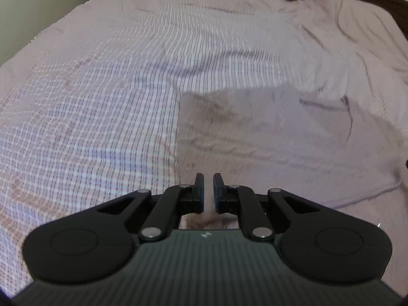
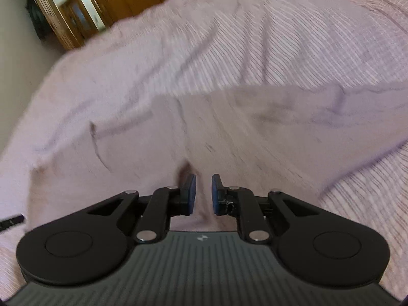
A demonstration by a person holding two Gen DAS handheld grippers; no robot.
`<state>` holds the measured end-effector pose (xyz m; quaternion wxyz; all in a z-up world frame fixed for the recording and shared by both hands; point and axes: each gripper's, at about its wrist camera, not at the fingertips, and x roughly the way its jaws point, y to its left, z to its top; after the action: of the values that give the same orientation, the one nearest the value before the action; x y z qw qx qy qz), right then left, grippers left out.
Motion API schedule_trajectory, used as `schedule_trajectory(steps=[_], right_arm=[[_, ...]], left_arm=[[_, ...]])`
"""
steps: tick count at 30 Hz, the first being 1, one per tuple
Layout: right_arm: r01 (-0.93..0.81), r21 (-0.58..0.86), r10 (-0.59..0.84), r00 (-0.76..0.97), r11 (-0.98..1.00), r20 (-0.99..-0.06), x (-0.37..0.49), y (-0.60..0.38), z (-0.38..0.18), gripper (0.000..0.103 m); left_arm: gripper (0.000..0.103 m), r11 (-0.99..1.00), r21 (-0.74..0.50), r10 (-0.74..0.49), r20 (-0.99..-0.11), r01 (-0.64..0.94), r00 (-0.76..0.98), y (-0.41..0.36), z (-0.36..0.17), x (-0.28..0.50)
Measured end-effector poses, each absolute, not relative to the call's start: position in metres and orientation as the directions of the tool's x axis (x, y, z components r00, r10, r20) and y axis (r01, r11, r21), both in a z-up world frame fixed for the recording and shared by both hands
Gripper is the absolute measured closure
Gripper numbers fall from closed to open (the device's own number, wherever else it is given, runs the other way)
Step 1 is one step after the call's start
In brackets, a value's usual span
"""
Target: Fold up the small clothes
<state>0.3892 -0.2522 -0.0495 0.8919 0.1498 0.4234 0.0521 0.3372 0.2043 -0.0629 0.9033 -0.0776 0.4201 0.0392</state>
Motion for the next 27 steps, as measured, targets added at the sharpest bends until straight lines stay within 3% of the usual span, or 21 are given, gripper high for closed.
schedule_trajectory(steps=[2, 7, 11, 15, 21, 27], right_arm=[[0.036, 0.357, 0.253, 0.64, 0.933, -0.726, 0.401, -0.25, -0.048, 0.079], [-0.018, 0.411, 0.342, 0.587, 0.911, -0.734, 0.421, -0.233, -0.051, 0.081], [-0.073, 0.299, 0.289, 0.542, 0.952, -0.789, 0.431, -0.215, -0.061, 0.091], [-0.016, 0.176, 0.155, 0.556, 0.984, -0.817, 0.442, -0.224, -0.079, 0.092], [0.033, 0.263, 0.199, 0.564, 0.964, -0.801, 0.435, -0.256, -0.086, 0.093], [0.003, 0.25, 0.204, 0.569, 0.968, -0.797, 0.408, -0.266, -0.077, 0.093]], left_arm=[[0.093, 0.987, -0.104, 0.003, -0.748, -0.121, 0.663, 0.202, -0.06, 0.348], [0.093, 0.987, -0.103, 0.006, -0.74, -0.123, 0.673, 0.199, -0.073, 0.381], [0.093, 0.994, -0.061, 0.011, -0.752, -0.086, 0.659, 0.194, -0.097, 0.396], [0.094, 0.992, -0.03, 0.056, -0.76, -0.121, 0.647, 0.193, -0.105, 0.402], [0.094, 0.993, -0.026, 0.057, -0.755, -0.116, 0.653, 0.198, -0.103, 0.391], [0.093, 0.988, -0.018, 0.087, -0.757, -0.155, 0.647, 0.176, -0.088, 0.362]])
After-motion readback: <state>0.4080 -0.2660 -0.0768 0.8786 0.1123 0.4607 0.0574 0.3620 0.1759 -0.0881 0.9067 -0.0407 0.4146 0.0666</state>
